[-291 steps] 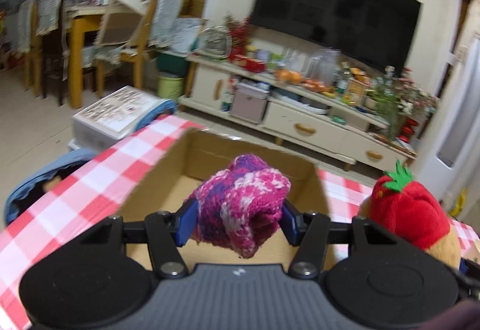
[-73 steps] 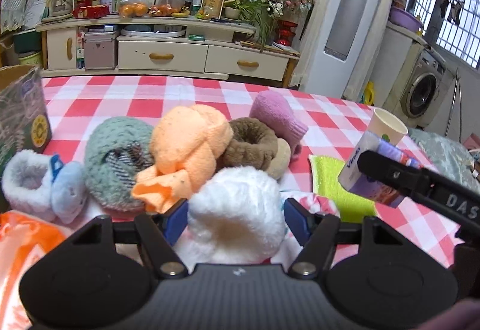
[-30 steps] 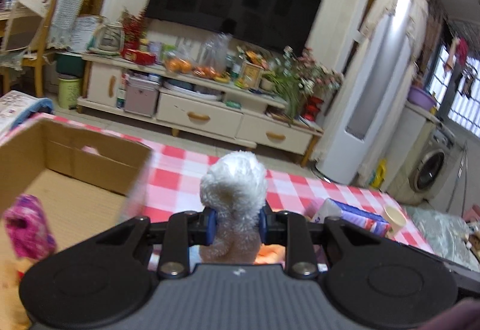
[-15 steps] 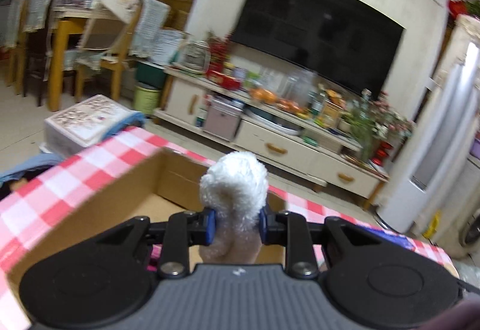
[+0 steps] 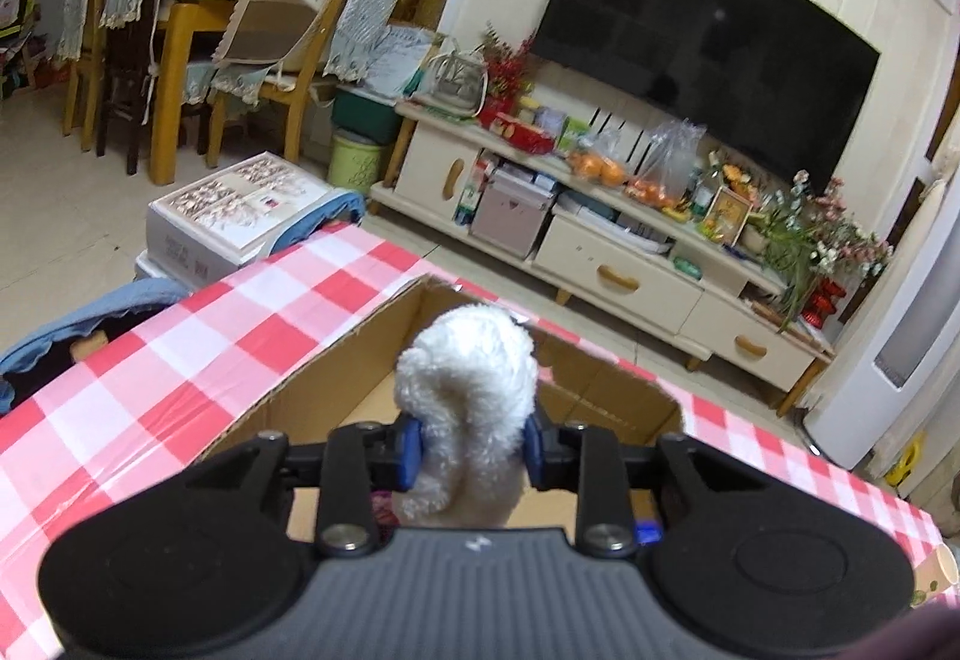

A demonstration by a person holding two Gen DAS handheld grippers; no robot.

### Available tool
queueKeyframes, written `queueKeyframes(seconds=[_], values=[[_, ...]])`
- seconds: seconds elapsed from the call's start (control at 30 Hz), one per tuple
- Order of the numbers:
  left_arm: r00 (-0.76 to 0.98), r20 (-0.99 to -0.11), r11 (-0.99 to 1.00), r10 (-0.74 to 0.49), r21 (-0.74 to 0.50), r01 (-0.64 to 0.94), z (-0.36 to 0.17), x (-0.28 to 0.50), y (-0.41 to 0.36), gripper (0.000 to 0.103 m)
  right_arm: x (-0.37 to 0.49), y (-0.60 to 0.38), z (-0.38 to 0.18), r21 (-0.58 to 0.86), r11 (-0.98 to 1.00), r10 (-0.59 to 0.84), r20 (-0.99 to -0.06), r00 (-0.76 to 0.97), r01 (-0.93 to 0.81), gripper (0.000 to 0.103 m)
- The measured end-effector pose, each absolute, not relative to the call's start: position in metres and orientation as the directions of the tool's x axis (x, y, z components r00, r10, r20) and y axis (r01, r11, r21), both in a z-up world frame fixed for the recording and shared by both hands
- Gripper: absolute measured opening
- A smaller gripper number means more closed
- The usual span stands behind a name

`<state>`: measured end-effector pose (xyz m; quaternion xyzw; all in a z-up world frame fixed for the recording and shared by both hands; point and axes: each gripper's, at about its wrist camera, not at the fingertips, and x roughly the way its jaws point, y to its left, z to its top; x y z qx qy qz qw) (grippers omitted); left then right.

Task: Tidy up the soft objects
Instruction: 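Carry the white pompom into the cardboard box and open the left gripper, then move the left tool back toward the remaining soft items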

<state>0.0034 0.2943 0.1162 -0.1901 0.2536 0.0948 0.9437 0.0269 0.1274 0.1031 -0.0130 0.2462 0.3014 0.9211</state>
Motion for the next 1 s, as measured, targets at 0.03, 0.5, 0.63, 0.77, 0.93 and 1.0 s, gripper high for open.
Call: queueKeyframes(seconds=[0.03,0.5,0.63,0.77,0.93,1.0], values=[[0.850,-0.520,0.910,0.082,-0.309,-0.277,0.116,0.004,0.294,0.040,0.026,0.129,0.102,0.124,0.816,0.550,-0.465,0.693,-0.565,0.101],[0.852,-0.515,0.920,0.091,-0.284,-0.270,0.120,0.000,0.282,0.080,-0.004,0.072,0.104,0.228,0.876,0.483,-0.377,0.791,-0.426,0.103],[0.855,-0.514,0.926,0.077,-0.281,-0.252,0.121,0.000,0.276,0.086,-0.010,0.058,0.097,0.220,0.900,0.434,-0.364,0.824,-0.377,0.103],[0.860,-0.507,0.938,0.062,-0.264,-0.224,0.122,-0.001,0.265,0.089,-0.015,0.044,0.094,0.254,0.898,0.433,-0.366,0.824,-0.360,0.103],[0.870,-0.492,0.949,0.036,-0.257,-0.185,0.123,-0.003,0.251,0.094,-0.025,0.035,0.089,0.239,0.911,0.406,-0.365,0.838,-0.337,0.103],[0.872,-0.488,0.953,0.021,-0.255,-0.166,0.123,-0.003,0.246,0.095,-0.028,0.035,0.088,0.220,0.919,0.388,-0.366,0.846,-0.326,0.103]])
